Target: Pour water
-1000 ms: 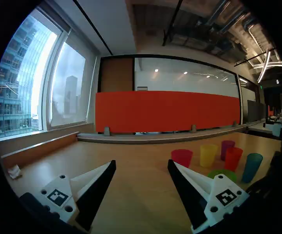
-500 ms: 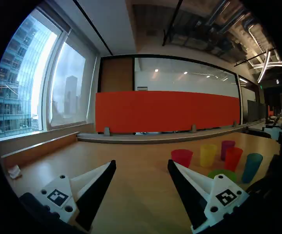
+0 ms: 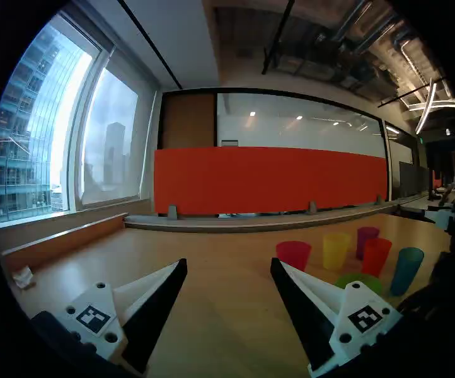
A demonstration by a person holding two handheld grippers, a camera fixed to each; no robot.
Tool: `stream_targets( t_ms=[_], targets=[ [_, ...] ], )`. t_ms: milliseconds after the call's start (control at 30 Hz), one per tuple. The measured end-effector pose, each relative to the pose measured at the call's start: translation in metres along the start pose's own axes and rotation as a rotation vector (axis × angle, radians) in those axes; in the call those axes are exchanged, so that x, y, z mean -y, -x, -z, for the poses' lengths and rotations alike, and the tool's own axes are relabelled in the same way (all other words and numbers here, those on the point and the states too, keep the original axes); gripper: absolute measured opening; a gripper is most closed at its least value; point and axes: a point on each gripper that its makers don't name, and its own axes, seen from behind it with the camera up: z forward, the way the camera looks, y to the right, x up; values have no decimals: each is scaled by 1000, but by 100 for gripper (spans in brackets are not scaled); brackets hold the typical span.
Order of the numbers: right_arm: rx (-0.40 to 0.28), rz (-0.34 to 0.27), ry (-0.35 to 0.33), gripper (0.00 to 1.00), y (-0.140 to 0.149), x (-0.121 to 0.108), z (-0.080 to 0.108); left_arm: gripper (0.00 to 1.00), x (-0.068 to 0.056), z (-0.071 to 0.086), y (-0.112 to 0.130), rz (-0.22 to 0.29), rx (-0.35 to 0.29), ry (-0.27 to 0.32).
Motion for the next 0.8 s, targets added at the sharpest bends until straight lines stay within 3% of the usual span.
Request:
stream_targets(
  t_ms=[800],
  targets=[
    [3,-4,-3,99,0,-1,2,99,0,0,0,0,0,0]
  ],
)
